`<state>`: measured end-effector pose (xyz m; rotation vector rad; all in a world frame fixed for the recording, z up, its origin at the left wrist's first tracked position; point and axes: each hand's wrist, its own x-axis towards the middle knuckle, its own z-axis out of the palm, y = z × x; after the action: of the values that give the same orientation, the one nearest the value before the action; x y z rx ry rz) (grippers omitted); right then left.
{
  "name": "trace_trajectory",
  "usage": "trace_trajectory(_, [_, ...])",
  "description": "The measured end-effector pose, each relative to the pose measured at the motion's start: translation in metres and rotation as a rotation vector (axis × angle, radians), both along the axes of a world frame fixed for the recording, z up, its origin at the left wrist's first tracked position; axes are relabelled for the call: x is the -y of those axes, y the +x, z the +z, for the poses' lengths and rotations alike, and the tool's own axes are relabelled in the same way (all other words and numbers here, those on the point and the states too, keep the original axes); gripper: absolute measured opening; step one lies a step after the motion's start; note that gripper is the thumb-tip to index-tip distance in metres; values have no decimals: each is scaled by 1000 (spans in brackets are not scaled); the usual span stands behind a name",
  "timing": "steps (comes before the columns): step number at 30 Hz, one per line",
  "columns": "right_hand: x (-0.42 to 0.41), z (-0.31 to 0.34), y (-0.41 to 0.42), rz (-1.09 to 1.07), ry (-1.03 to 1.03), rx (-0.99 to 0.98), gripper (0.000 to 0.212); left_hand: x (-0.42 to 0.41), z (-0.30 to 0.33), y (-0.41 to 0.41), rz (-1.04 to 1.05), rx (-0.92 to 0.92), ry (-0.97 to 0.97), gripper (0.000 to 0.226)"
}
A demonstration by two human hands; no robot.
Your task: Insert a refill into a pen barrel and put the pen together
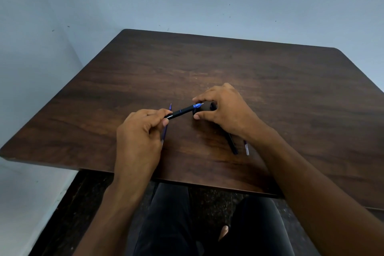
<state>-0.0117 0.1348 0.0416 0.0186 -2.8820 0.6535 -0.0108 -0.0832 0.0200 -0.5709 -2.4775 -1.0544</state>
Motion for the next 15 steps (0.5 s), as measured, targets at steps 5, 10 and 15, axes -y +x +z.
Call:
trace_trajectory(5, [-10, 8, 9, -5, -69, -102, 37, -1, 3, 1, -1, 16, 6, 25])
trace_trajectory(10, [-22, 17, 30, -41, -126, -182, 28, -5, 6, 5, -12, 36, 2, 25])
trace_trajectory(15, [-32, 22, 54, -78, -223, -248, 26, -10, 5, 9, -37, 30, 31, 26])
